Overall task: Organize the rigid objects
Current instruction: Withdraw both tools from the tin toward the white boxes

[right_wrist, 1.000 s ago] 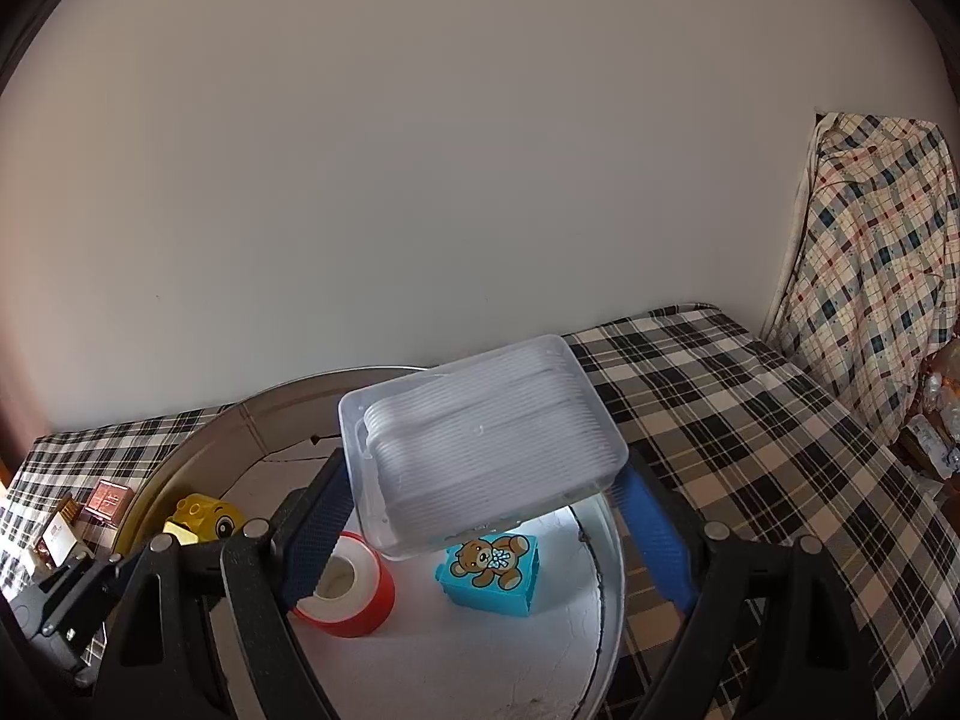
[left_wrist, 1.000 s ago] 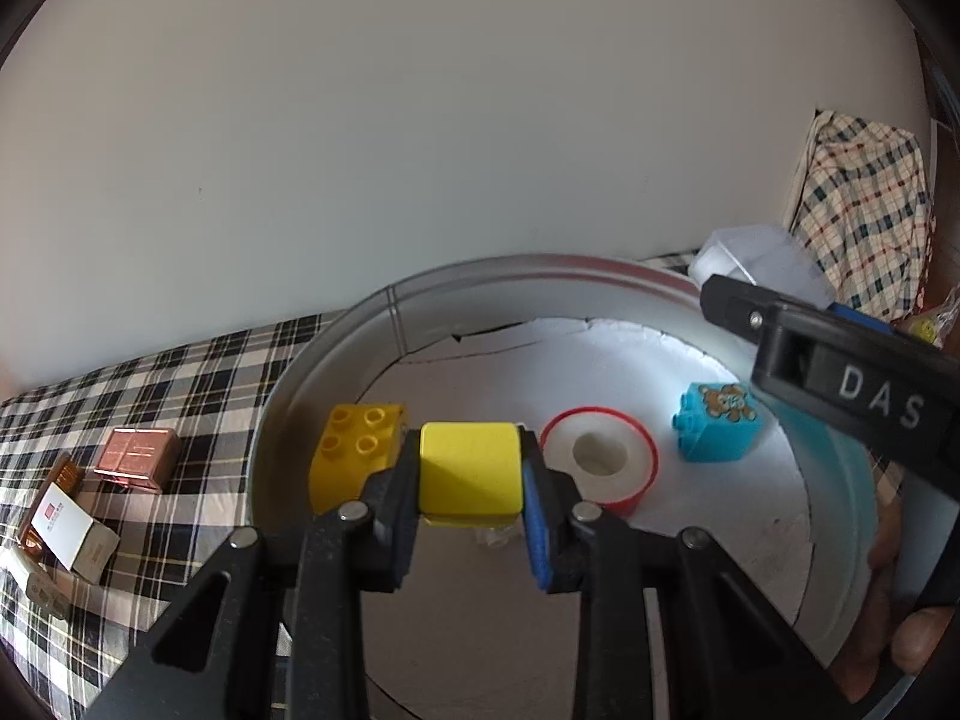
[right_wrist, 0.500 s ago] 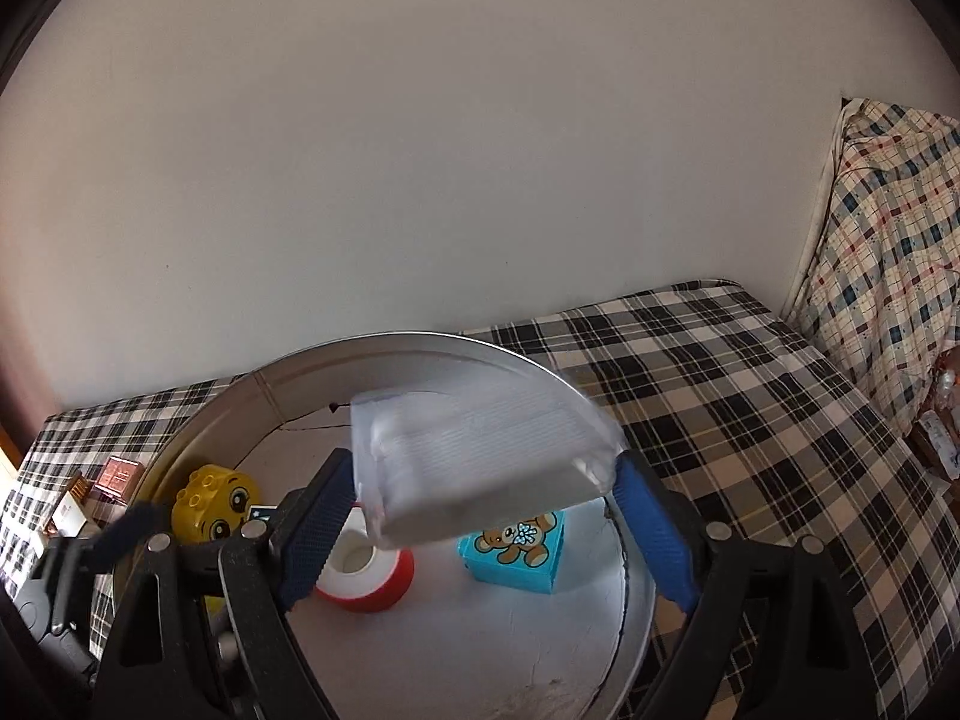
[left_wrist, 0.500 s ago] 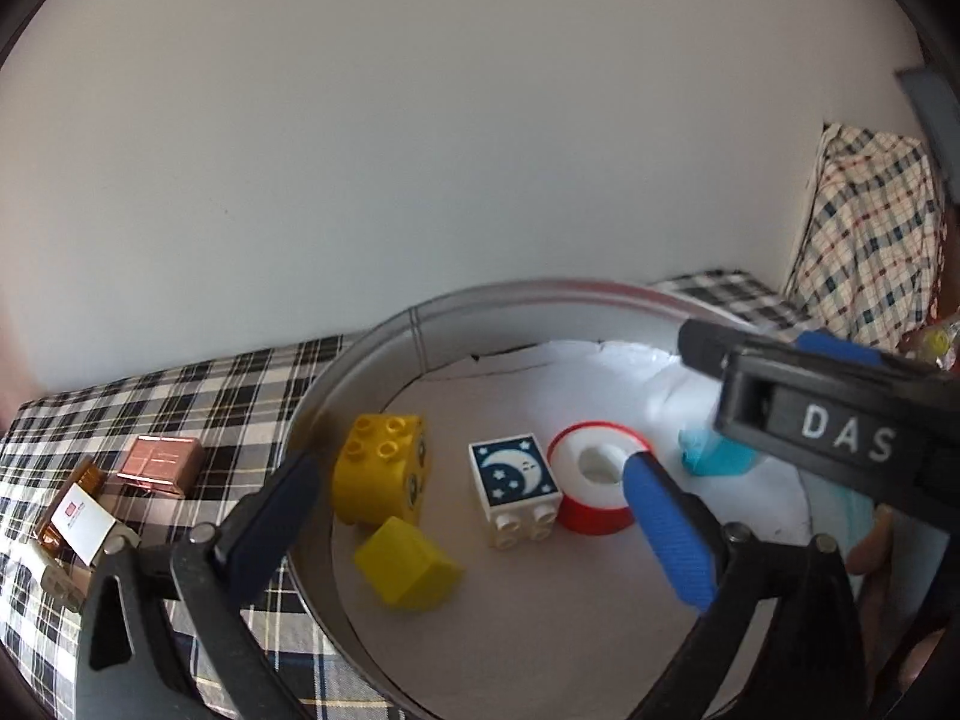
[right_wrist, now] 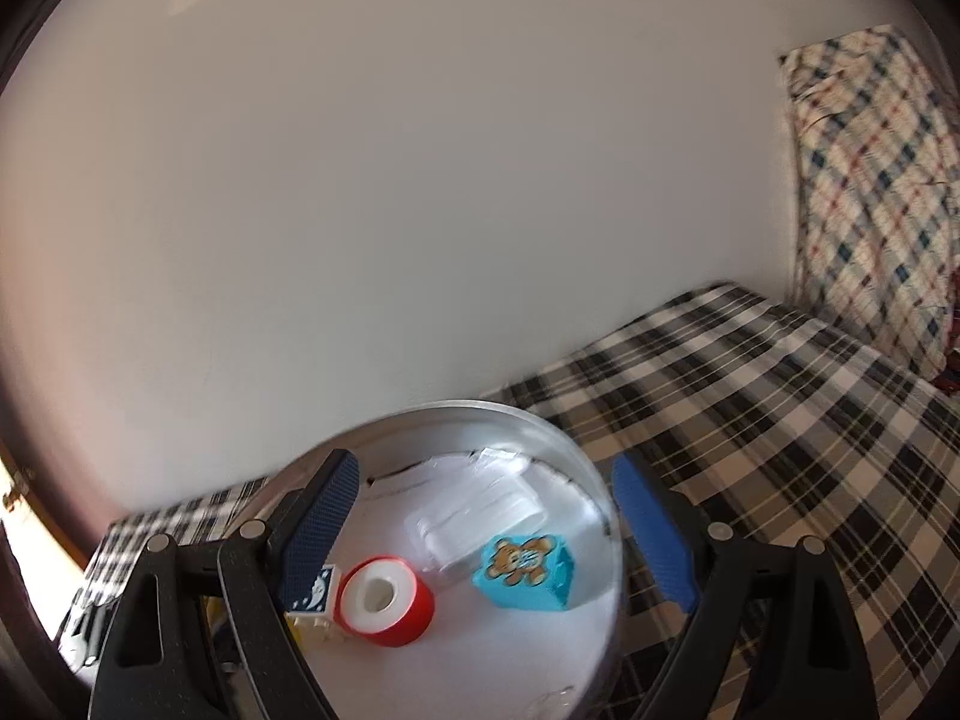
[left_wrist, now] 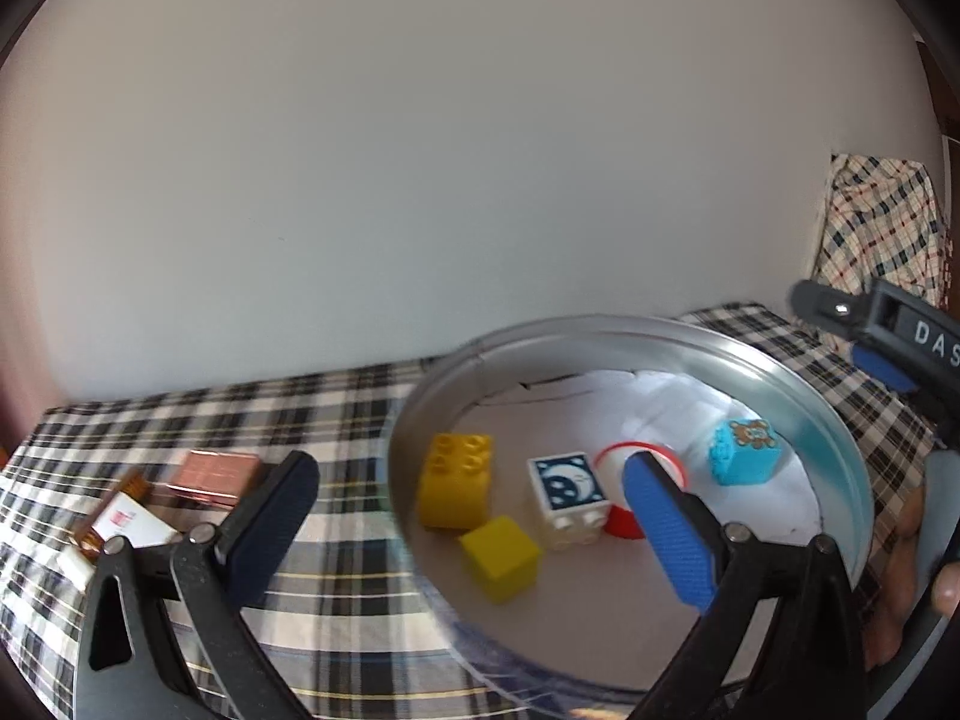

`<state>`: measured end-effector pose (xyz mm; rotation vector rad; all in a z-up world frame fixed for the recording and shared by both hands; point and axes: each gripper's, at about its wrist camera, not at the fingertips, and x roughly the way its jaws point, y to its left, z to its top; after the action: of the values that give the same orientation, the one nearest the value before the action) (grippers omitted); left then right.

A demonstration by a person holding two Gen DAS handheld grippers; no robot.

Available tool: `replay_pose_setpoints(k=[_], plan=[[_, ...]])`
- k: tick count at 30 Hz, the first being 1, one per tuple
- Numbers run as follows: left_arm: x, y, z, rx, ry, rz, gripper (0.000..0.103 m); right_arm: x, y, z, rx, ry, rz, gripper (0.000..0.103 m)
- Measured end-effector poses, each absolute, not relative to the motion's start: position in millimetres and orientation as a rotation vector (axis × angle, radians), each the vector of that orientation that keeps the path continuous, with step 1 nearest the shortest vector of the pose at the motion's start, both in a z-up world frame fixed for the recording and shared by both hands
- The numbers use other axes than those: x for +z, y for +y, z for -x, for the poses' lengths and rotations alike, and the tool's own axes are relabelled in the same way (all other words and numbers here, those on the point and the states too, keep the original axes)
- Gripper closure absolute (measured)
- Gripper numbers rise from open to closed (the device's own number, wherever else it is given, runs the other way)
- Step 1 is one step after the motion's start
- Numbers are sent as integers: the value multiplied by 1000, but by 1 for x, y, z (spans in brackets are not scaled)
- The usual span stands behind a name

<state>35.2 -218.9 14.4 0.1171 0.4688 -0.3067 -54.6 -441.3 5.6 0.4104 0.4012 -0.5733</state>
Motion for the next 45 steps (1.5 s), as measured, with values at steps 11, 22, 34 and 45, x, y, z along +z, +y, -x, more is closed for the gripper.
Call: replay_pose_setpoints(k=[11,22,34,45], plan=[[15,-178,-33,-203,395,-127,0,14,-423,81,-723,182,-280,15],[10,-148,-31,-202,417,-95,0,11,-374,73,-762,182,-62,15],[8,-125,-26,-212,410,-95,0,9,-357,90,-807,183,-101,15],[6,-104,-28,-202,424,-79,0,6,-332,83,-787,217,-115,15]])
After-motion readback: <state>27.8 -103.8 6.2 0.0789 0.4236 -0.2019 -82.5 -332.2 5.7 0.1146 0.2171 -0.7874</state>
